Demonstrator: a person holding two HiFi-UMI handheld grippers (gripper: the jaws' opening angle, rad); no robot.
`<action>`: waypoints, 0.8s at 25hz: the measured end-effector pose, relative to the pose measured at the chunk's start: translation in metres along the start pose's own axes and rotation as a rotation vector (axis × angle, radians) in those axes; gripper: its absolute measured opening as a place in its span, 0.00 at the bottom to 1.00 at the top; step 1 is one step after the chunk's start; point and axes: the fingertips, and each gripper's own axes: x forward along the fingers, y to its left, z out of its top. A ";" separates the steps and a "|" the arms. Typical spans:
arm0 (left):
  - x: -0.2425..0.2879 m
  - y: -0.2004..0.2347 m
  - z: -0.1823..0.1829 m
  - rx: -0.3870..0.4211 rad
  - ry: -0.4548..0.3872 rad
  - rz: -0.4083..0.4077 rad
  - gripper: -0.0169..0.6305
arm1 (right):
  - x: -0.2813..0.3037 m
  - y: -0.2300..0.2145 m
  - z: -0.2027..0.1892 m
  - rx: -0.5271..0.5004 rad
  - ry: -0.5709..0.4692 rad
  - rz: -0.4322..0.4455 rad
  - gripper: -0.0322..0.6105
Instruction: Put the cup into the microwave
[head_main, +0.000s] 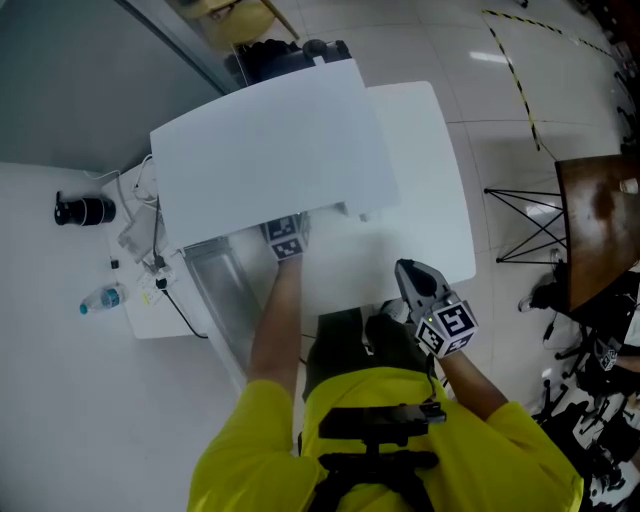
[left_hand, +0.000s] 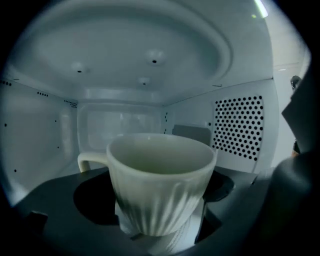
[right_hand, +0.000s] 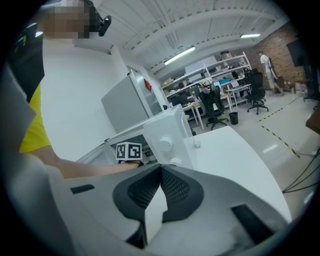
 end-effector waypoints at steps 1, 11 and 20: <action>0.003 0.001 0.001 -0.005 -0.001 -0.003 0.74 | 0.002 -0.001 0.001 0.002 -0.002 -0.004 0.06; 0.002 -0.003 -0.004 -0.035 0.012 -0.005 0.77 | 0.001 -0.003 0.005 0.010 -0.030 -0.033 0.06; -0.053 0.010 -0.025 -0.139 0.013 0.074 0.87 | -0.024 -0.002 0.002 -0.020 -0.048 -0.009 0.06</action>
